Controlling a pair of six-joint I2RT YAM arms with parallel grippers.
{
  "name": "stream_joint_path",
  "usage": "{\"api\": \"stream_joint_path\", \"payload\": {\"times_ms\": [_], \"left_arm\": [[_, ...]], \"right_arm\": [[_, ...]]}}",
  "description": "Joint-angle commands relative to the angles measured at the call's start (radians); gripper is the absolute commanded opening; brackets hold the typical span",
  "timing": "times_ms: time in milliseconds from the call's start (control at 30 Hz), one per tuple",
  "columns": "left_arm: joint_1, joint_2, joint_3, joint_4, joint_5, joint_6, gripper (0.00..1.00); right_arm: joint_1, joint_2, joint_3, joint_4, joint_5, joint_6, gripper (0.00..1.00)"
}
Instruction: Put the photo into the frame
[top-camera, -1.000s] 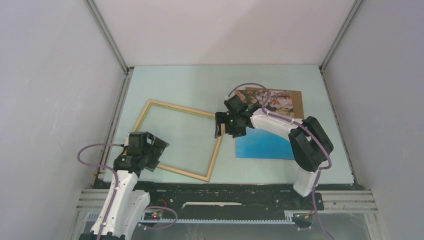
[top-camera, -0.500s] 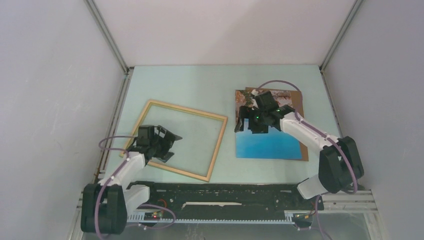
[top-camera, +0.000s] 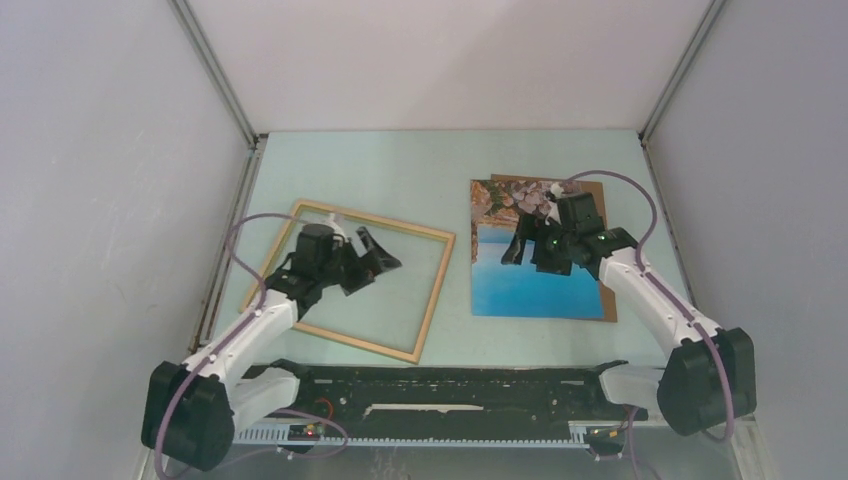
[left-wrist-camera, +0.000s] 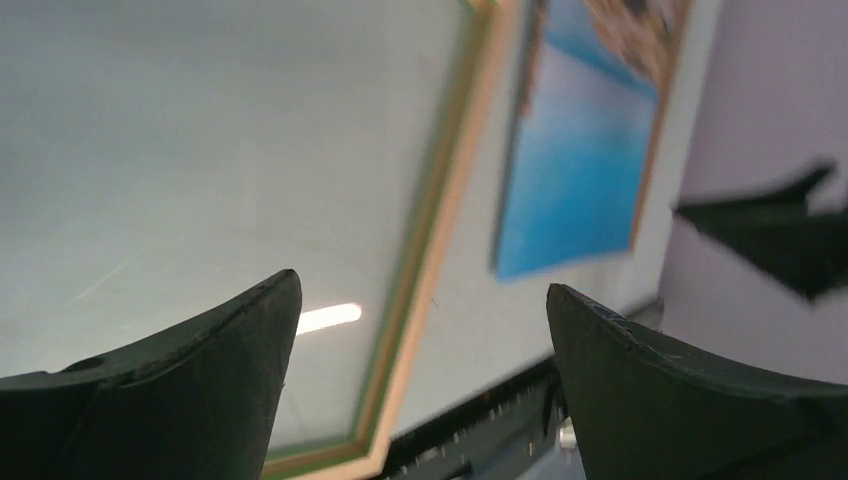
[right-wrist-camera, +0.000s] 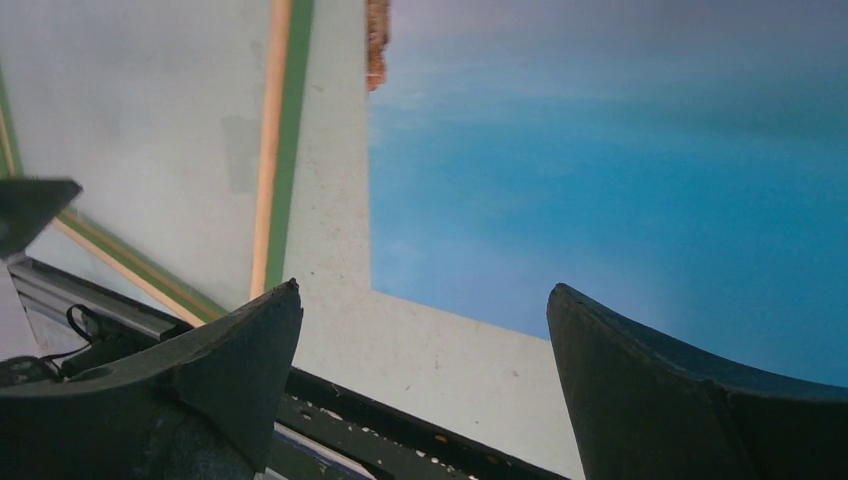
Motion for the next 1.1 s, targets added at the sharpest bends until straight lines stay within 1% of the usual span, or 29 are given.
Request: {"api": "stream_joint_path", "payload": {"times_ms": [0, 100, 200, 233, 300, 433, 500, 600, 667, 767, 867, 1067], "left_arm": [[-0.213, 0.064, 0.090, 0.194, 0.142, 0.076, 1.00], [-0.347, 0.224, 0.222, 0.256, 0.172, 0.074, 1.00], [-0.453, 0.404, 0.356, 0.286, 0.157, 0.074, 0.97], [-0.477, 0.470, 0.395, 0.290, 0.140, 0.072, 0.97], [-0.513, 0.545, 0.447, 0.293, 0.113, 0.045, 0.97], [-0.566, 0.641, 0.481, 0.295, -0.013, -0.026, 0.97], [-0.581, 0.687, 0.500, 0.274, -0.068, -0.056, 0.98], [-0.594, 0.747, 0.537, 0.199, -0.143, -0.111, 0.98], [-0.598, 0.770, 0.547, 0.191, -0.197, -0.134, 0.99], [-0.601, 0.789, 0.553, 0.188, -0.237, -0.142, 0.99], [-0.601, 0.812, 0.560, 0.197, -0.239, -0.147, 1.00], [-0.599, 0.875, 0.567, 0.243, -0.187, -0.192, 1.00]], "right_arm": [[-0.099, -0.052, -0.047, -0.004, -0.040, -0.012, 1.00], [-0.191, -0.049, -0.070, 0.010, -0.058, -0.004, 1.00], [-0.280, -0.001, -0.089, 0.045, -0.089, 0.014, 0.99], [-0.301, 0.022, -0.091, 0.057, -0.094, 0.018, 0.99], [-0.360, 0.061, -0.092, 0.075, -0.096, 0.034, 0.98], [-0.452, 0.107, -0.113, 0.146, -0.126, 0.060, 0.98], [-0.490, 0.127, -0.124, 0.169, -0.133, 0.063, 0.98], [-0.532, 0.157, -0.138, 0.190, -0.138, 0.064, 0.98], [-0.545, 0.169, -0.151, 0.202, -0.134, 0.073, 0.97], [-0.551, 0.182, -0.174, 0.235, -0.147, 0.087, 0.97], [-0.554, 0.204, -0.184, 0.249, -0.143, 0.091, 0.97], [-0.565, 0.244, -0.196, 0.270, -0.160, 0.092, 0.96]]}}
